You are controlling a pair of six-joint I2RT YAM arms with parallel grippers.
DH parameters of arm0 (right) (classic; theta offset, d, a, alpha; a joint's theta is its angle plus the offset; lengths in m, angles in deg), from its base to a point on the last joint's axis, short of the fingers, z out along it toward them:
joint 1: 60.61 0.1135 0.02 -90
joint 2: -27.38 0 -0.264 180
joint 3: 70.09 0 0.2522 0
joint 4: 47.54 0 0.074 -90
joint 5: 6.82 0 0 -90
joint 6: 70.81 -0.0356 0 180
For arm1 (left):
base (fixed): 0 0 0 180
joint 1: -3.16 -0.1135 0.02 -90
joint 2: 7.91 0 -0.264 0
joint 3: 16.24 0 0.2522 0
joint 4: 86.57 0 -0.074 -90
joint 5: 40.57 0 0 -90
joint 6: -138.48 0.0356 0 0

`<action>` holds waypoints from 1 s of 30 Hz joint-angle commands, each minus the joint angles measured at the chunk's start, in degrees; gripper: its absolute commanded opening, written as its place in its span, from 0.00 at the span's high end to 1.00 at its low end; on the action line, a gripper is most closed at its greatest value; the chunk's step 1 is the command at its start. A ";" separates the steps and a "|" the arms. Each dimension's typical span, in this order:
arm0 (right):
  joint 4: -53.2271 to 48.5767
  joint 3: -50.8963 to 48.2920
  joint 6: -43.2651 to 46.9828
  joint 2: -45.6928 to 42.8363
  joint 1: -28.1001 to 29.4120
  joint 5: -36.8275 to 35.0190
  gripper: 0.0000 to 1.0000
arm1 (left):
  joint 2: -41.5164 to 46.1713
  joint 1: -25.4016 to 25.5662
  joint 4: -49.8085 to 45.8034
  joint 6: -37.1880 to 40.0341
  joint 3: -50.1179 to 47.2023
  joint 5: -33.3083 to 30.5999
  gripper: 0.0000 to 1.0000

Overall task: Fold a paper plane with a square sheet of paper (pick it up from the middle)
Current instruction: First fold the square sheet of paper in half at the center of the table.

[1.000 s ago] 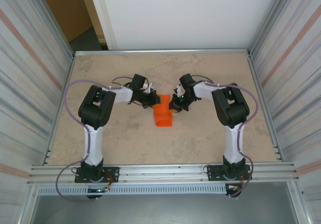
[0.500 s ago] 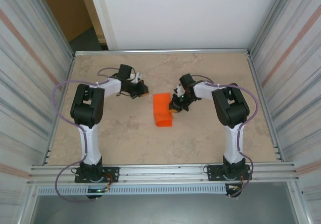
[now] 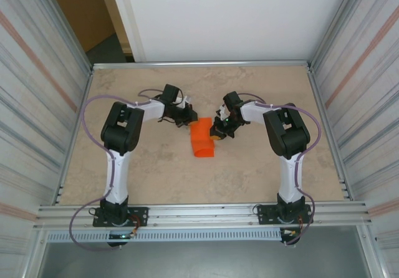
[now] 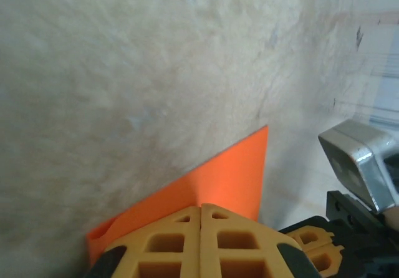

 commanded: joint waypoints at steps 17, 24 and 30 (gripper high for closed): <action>-10.57 -7.02 0.48 9.70 -0.33 -22.86 1.00 | 13.07 0.52 -2.33 -1.47 -6.14 -5.38 1.00; -10.37 -7.38 0.50 9.63 -0.32 -22.86 1.00 | 11.97 6.10 -0.42 -3.90 -12.36 -4.50 1.00; -10.24 -7.47 0.34 9.76 -0.45 -23.16 1.00 | 9.71 4.75 0.83 -3.62 -13.46 -4.57 1.00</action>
